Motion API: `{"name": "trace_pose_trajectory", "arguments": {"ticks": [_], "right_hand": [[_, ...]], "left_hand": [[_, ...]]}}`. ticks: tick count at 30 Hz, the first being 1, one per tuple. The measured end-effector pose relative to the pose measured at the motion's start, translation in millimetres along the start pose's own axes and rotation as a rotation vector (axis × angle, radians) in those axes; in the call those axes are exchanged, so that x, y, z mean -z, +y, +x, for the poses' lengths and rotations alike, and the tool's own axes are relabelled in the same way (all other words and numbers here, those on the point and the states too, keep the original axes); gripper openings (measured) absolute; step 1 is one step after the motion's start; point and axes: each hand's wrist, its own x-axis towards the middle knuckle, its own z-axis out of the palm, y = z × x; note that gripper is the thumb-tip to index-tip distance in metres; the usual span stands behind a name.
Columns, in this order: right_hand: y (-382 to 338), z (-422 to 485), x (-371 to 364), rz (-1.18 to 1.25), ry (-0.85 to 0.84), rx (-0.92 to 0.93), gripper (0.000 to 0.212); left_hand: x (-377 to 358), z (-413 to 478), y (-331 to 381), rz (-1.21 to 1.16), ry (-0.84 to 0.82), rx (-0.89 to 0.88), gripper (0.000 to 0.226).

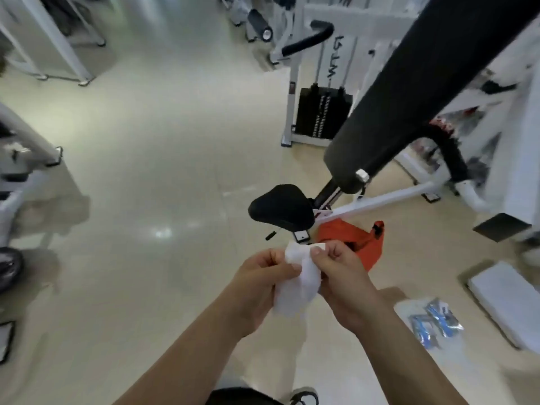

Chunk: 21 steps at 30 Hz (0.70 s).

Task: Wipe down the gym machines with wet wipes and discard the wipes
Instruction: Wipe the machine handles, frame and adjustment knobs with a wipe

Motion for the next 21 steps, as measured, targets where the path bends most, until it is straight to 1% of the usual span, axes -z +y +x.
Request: {"name": "trace_pose_trajectory", "arguments": {"ticks": [3, 7, 8, 11, 12, 14, 15, 18, 19, 21], "right_hand": [[-3.1, 22.3, -97.9, 0.040, -0.134, -0.091, 0.029], [3.4, 49.0, -225.8, -0.029, -0.195, -0.178, 0.035], [5.5, 55.3, -255.9, -0.052, -0.207, -0.191, 0.034], [6.5, 72.3, -340.5, -0.120, -0.263, -0.192, 0.032], [5.7, 76.5, -366.1, -0.137, -0.293, -0.191, 0.033], [3.4, 84.4, -412.6, -0.153, -0.354, -0.196, 0.034], [2.8, 88.0, -433.3, -0.154, -0.383, -0.204, 0.035], [-0.8, 102.5, -488.3, -0.192, -0.490, -0.219, 0.043], [-3.2, 108.5, -505.2, -0.228, -0.542, -0.213, 0.048], [-8.8, 122.5, -537.0, -0.335, -0.662, -0.197, 0.058]], "left_hand": [[88.9, -22.2, 22.7, -0.138, 0.157, -0.038, 0.026], [198.6, -48.4, 48.0, -0.218, 0.270, -0.059, 0.018], [222.2, -54.2, 54.0, -0.206, 0.278, -0.045, 0.022], [287.3, -69.9, 72.3, -0.216, 0.313, -0.005, 0.057], [306.1, -75.2, 80.0, -0.232, 0.329, -0.026, 0.057], [340.9, -81.7, 97.0, -0.277, 0.389, -0.106, 0.036], [356.8, -83.5, 105.9, -0.308, 0.446, -0.147, 0.037], [397.1, -81.7, 132.4, -0.456, 0.545, -0.270, 0.056], [409.4, -81.2, 141.8, -0.504, 0.588, -0.307, 0.054], [433.3, -81.2, 157.2, -0.576, 0.700, -0.337, 0.030]]}}
